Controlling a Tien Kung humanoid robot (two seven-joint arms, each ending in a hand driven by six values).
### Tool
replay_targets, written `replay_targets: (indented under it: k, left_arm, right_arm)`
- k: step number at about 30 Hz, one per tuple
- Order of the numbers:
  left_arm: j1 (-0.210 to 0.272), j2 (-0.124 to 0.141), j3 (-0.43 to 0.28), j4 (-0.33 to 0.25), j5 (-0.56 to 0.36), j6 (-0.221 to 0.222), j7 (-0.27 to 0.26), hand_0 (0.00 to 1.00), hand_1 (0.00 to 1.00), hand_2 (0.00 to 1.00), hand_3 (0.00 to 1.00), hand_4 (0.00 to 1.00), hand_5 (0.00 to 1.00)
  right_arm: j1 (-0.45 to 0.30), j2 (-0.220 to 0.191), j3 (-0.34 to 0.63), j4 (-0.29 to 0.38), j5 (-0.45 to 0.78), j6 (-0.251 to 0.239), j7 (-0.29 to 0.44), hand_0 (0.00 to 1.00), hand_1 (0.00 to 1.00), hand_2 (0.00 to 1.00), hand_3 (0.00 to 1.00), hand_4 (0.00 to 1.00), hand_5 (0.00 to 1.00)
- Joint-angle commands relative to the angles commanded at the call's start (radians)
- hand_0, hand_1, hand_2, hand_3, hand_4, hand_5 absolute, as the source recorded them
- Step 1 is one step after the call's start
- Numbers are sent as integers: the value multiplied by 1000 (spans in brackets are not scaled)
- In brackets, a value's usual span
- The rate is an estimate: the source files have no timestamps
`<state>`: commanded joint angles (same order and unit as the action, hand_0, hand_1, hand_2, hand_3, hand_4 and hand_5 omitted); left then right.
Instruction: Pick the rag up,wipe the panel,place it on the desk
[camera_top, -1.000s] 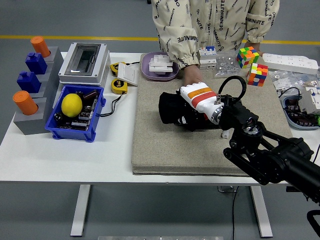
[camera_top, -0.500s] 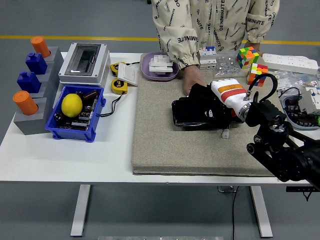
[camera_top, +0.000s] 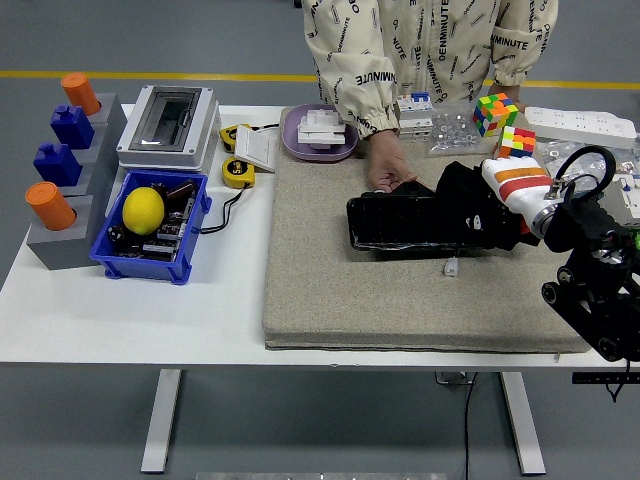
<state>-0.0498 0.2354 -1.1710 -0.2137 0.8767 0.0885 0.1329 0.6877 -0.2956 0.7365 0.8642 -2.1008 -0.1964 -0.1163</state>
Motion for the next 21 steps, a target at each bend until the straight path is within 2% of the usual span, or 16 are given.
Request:
replay_targets:
  k: [10, 21]
  left_arm:
    - [-2, 1, 5, -5, -1, 0, -1, 650, 663, 695, 580, 681, 451]
    - [1, 0, 4, -4, 1, 0, -1, 650, 662, 695, 581, 680, 449]
  right_arm:
    - [-12, -30, 32, -20, -8, 1, -2, 387, 418, 476, 502, 967, 177]
    - [-21, -38, 33, -19, -5, 1, -2, 385, 419, 476, 503, 967, 176]
